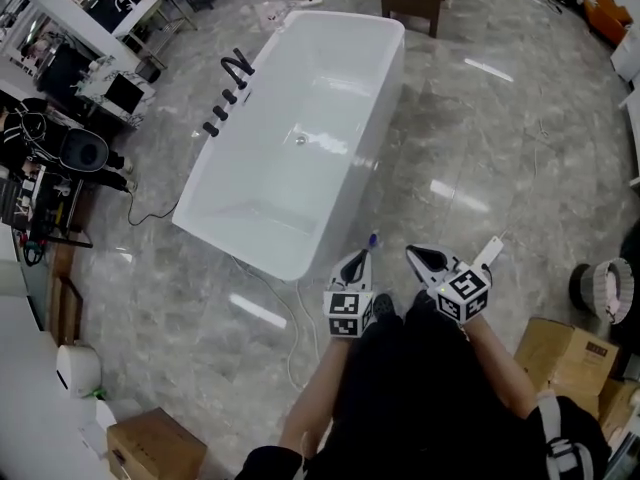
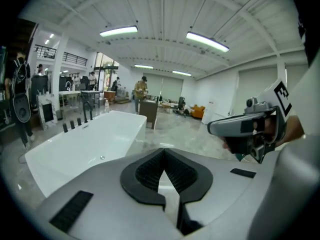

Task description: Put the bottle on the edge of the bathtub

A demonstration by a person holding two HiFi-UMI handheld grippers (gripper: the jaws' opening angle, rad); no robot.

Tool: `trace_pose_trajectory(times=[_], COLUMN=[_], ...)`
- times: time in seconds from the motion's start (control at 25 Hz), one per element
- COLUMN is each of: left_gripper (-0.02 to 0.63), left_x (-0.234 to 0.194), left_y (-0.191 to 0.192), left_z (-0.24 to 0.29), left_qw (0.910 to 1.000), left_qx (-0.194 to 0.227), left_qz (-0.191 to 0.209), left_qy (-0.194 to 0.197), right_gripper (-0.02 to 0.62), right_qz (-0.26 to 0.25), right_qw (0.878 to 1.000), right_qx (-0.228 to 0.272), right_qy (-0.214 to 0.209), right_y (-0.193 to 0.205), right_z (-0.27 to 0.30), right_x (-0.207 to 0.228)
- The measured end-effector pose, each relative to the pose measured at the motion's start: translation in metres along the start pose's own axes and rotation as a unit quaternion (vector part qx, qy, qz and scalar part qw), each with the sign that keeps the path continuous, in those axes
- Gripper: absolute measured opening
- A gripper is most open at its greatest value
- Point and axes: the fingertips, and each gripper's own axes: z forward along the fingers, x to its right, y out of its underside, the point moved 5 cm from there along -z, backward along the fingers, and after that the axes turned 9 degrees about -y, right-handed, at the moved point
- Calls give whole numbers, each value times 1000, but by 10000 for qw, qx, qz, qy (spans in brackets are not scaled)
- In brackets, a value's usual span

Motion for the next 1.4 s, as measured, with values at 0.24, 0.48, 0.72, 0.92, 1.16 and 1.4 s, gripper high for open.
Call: trace_pose_trajectory(times=[0.24, 0.48, 0.72, 0.92, 1.16, 1.4], left_gripper=[12, 12, 12, 12, 12, 12], left_x=[20, 54, 93, 164, 263, 317], left_y=[-6, -2, -5, 12, 60, 90], left_z=[-66, -98, -134, -172, -225, -277], left_qw=[9975, 9944, 9914, 9882, 9861, 9855], left_qx=[517, 821, 1054, 989, 846, 794], left_qz=[-422, -495, -646, -1038, -1287, -1470], left_qy=[246, 436, 425, 543, 631, 305], right_gripper=[11, 11, 11, 11, 11, 11], right_qz=[-140, -163, -345, -442, -202, 17], right_qw=[9999, 9998, 9988, 9984, 9990, 9988], right_qx=[89, 133, 279, 293, 385, 191], right_qy=[43, -33, -205, -180, -131, -441], right_y=[-4, 16, 21, 39, 96, 135], right_z=[-20, -44, -91, -167, -274, -326], right_x=[-36, -59, -82, -111, -154, -182])
